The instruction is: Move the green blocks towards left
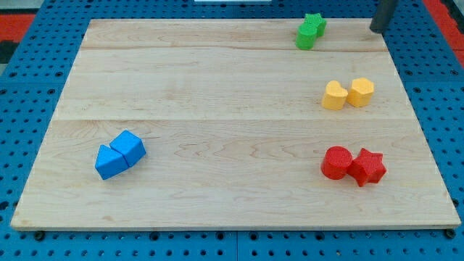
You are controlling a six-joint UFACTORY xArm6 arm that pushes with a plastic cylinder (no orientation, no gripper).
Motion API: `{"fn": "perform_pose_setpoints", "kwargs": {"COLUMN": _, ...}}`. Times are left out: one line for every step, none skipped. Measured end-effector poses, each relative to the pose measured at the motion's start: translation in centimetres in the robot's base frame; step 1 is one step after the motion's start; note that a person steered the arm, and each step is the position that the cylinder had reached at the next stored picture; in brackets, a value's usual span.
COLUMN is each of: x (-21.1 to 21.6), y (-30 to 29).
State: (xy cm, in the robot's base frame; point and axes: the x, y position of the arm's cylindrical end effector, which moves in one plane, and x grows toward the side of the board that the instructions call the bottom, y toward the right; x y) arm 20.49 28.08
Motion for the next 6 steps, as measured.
{"fn": "perform_pose_setpoints", "kwargs": {"x": -1.2, "y": -1.1}}
{"fn": "perform_pose_setpoints", "kwargs": {"x": -1.1, "y": -4.9}}
{"fn": "perform_pose_setpoints", "kwargs": {"x": -0.7, "y": -8.0}}
{"fn": "perform_pose_setpoints", "kwargs": {"x": 1.7, "y": -8.3}}
{"fn": "perform_pose_setpoints", "kwargs": {"x": 1.7, "y": -10.8}}
{"fn": "perform_pose_setpoints", "kwargs": {"x": 1.7, "y": -11.1}}
